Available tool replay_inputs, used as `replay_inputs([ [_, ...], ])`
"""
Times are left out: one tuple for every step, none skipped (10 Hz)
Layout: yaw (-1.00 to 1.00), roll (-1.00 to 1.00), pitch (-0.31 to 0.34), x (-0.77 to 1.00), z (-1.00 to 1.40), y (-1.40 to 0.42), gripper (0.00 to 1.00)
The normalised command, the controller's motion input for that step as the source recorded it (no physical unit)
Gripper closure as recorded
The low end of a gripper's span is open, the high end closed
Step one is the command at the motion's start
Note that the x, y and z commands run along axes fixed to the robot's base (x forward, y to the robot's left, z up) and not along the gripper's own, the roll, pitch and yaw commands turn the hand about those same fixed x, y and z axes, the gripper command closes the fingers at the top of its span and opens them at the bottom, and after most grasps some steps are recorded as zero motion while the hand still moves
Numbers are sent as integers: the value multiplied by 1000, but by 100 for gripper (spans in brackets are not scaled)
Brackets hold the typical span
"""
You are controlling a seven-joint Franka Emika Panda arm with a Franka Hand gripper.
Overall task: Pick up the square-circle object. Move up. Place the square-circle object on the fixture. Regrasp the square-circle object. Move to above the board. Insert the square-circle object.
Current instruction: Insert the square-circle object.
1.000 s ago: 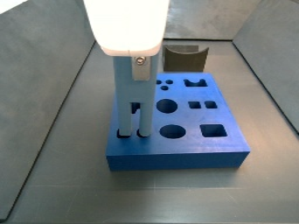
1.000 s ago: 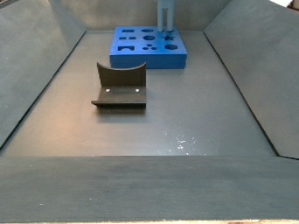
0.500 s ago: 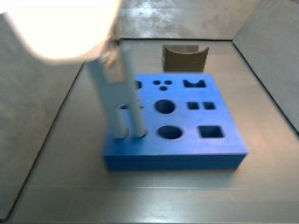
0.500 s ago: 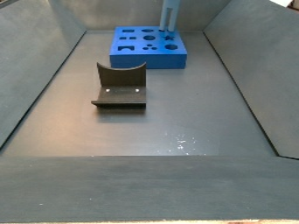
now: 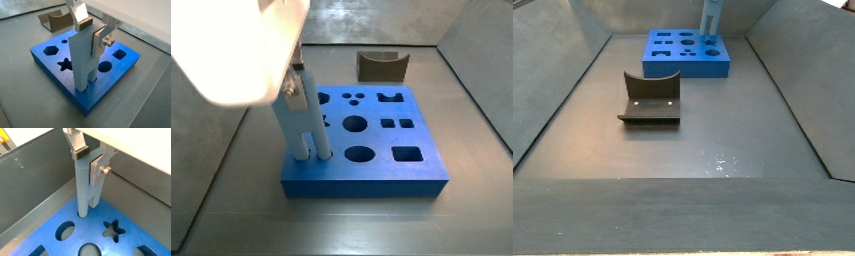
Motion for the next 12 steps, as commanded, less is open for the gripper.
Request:
replay_inputs([
  [-54,617,111,166,-683,-326,100],
  [-100,437,266,146,-623,-226,100],
  [-126,257,394,131,-654,-177,100],
  [-157,120,434,174,-694,-231,100],
  [-203,0,551,214,-631,-129,100],
  [-154,-289,629,154,-457,0,100],
  [-111,-380,669,137,-394,0,100],
  [-111,-534,523,71,-377,120,100],
  [-60,-609,520,6,-340,214,100],
  [0,-420,217,0,-397,0,100],
  [0,-146,0,0,-69,0,100],
  [0,0,0,0,0,0,100],
])
